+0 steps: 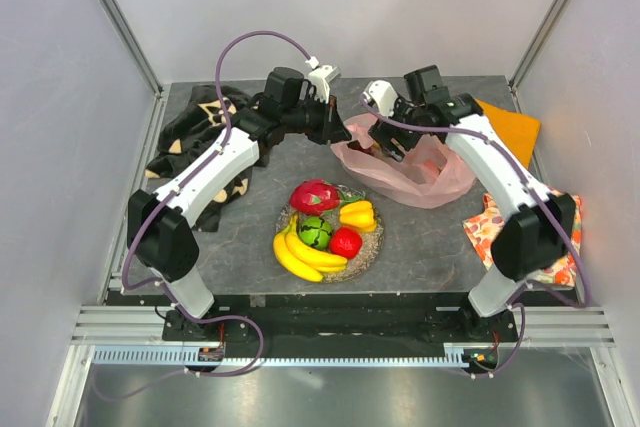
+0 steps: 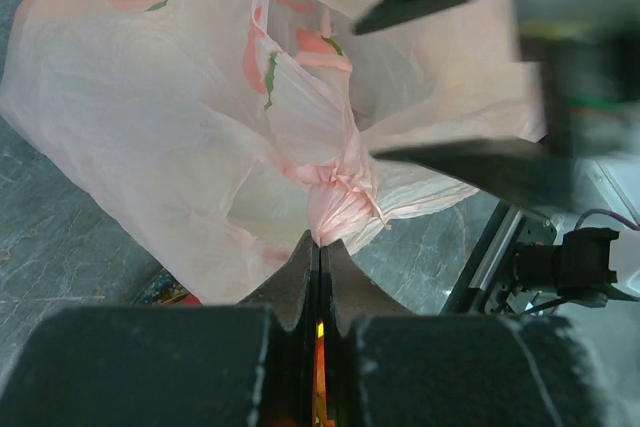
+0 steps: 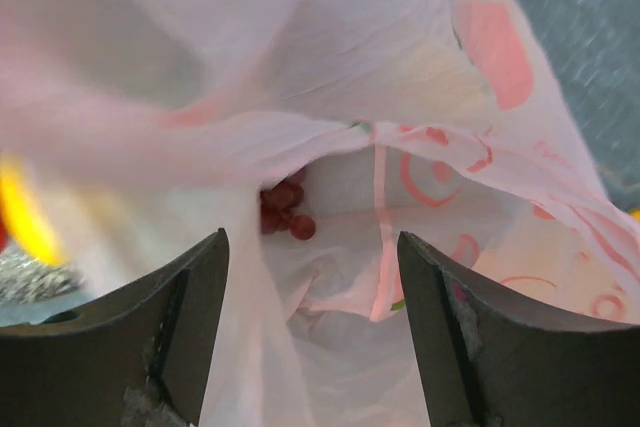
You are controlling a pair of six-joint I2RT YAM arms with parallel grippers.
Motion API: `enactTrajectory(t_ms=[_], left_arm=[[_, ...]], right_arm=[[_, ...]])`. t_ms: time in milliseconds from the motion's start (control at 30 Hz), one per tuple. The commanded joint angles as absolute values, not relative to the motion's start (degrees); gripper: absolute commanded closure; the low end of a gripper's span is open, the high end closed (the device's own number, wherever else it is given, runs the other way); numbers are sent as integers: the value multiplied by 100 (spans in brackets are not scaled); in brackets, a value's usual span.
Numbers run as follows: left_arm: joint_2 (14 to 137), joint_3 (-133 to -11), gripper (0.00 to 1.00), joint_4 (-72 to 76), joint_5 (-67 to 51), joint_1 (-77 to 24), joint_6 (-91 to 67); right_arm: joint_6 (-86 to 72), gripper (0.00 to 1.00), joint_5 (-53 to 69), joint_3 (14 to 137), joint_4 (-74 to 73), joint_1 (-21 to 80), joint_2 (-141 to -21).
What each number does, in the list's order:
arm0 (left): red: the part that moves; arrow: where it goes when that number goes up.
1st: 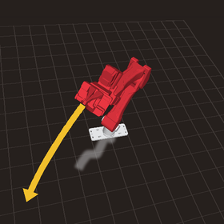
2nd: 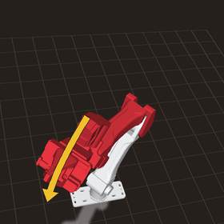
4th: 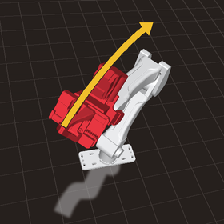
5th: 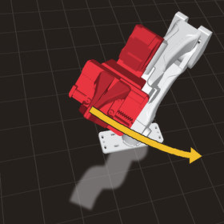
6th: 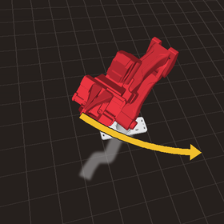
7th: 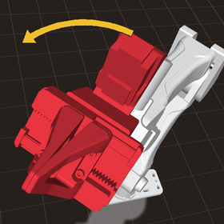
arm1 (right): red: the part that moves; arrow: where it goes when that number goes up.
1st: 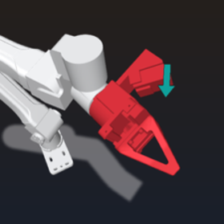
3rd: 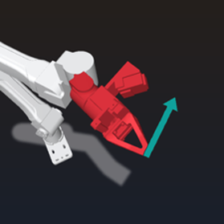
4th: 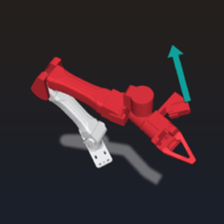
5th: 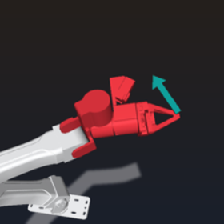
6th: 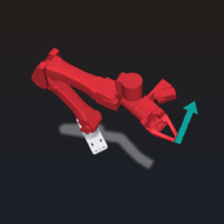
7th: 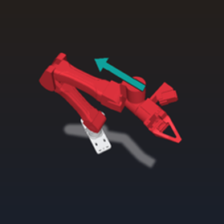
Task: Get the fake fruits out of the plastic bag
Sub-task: Adjust the plastic bag at the center of the board.
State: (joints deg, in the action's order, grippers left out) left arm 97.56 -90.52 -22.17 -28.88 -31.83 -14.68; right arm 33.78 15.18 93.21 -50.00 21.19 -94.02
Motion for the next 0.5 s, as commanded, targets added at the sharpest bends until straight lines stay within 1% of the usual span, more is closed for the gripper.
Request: enactTrajectory(t_ms=[0,100,133,200,233,300,400,467], left_arm=[[9721,-8991,98,-2127,-3006,-3155,-1529],[9712,-9026,99,-2136,-2988,-3155,-1451],[9712,-9044,98,-2144,-2971,-3155,-1433],[9738,-9061,98,-2145,-2997,-3155,-1398],[9756,-9070,99,-2145,-3023,-3155,-1380],[9782,-9062,98,-2171,-3085,-3155,-1362],[9782,-9035,98,-2215,-3111,-3164,-1362],[9765,-9000,98,-2232,-3138,-3164,-1397]], right_arm=[[3024,25,1081,9377,-4202,2030,-10131],[2787,25,844,9650,-4044,1987,-10615],[2717,22,757,9711,-4008,1969,-10722],[2506,19,555,9957,-3973,1934,-11072],[2409,16,432,10054,-3964,1916,-11196],[2294,15,265,10309,-4042,1820,-11530],[2337,14,123,10433,-4226,1575,-11690],[2452,13,123,10057,-4289,1416,-11393]])
